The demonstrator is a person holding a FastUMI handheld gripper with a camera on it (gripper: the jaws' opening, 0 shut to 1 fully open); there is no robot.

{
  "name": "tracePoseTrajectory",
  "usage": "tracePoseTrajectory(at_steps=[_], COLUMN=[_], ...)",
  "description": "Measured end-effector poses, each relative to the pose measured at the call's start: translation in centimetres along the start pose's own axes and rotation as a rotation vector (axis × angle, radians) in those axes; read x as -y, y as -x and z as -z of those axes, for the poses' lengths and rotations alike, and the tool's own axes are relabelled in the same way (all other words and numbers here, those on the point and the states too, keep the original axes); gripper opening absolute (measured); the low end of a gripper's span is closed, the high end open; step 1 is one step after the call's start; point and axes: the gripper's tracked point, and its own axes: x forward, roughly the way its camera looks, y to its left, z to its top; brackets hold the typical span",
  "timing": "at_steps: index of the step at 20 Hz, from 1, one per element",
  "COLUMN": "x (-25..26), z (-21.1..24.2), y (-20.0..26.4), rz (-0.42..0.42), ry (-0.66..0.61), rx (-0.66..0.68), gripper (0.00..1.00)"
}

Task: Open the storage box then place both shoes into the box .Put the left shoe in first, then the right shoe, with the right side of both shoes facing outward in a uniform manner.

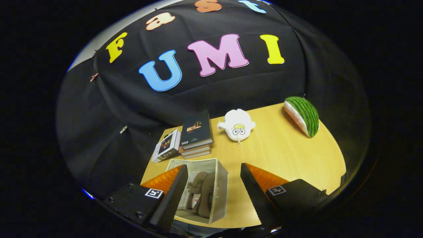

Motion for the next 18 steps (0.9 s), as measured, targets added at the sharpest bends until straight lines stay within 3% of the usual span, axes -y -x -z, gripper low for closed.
tracePoseTrajectory(at_steps=[7,11,15,18], x=[5.2,10.6,15.9,18.1], z=[-6.5,-9.4,-12.0,-12.5], y=[2.0,2.6,3.7,3.8], rz=[0.053,0.161,0.267,0.266], ry=[0.188,0.269,0.305,0.306], rx=[0.265,0.366,0.450,0.484], gripper=[0.98,0.99,0.97,0.96])
